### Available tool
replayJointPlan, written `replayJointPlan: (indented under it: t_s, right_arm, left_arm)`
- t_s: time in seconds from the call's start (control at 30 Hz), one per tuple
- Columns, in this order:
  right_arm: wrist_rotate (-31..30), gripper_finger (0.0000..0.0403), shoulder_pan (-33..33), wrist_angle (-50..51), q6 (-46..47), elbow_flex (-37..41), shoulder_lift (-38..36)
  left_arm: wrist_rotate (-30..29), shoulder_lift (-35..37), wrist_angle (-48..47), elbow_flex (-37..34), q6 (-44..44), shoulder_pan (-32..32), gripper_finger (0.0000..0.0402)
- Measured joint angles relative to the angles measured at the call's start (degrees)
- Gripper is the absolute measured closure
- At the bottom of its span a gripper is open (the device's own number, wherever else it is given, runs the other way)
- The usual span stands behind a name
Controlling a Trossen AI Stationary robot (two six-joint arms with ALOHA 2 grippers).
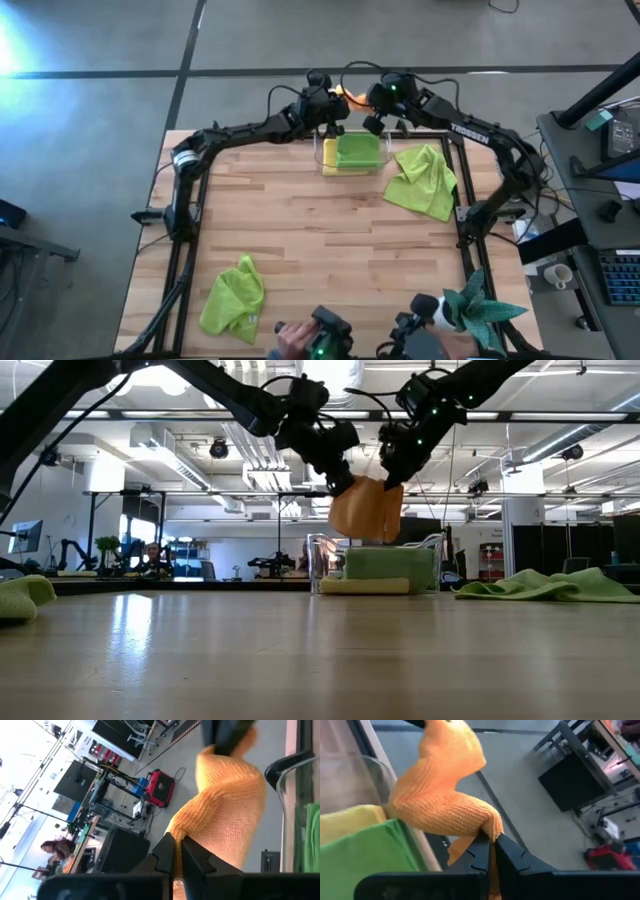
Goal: Fold microfiber towels
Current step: Put the orange microfiber cloth into the transparent bin
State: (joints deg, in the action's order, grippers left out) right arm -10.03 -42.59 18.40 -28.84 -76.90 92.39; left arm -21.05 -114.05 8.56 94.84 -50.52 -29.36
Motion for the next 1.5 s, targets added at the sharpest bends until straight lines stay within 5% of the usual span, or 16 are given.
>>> replayJointPlan:
  t_s: [0.47, 0.73, 1.1, 1.5]
  right_arm:
    - [4.56, 0.0394, -2.82, 17.62, -4.15, -11.77, 11.34]
    - [8.88, 0.0394, -2.47, 25.05, -1.69, -11.57, 12.52]
    - [13.11, 0.0394, -1.76, 36.58, -1.18, -11.01, 11.79]
    - [17.16, 0.0394, -1.78, 37.48, -1.22, -7.37, 13.07]
  left_arm:
    - [1.36, -2.00, -6.14, -0.59, -0.01, -1.34, 0.0400]
    - [4.08, -2.03, -19.86, -0.71, 4.15, -0.65, 0.0400]
    - [9.21, -1.83, -27.46, -0.74, 5.20, 2.31, 0.0400]
    - [17.06, -1.78, -33.24, -0.74, 5.16, 4.54, 0.0400]
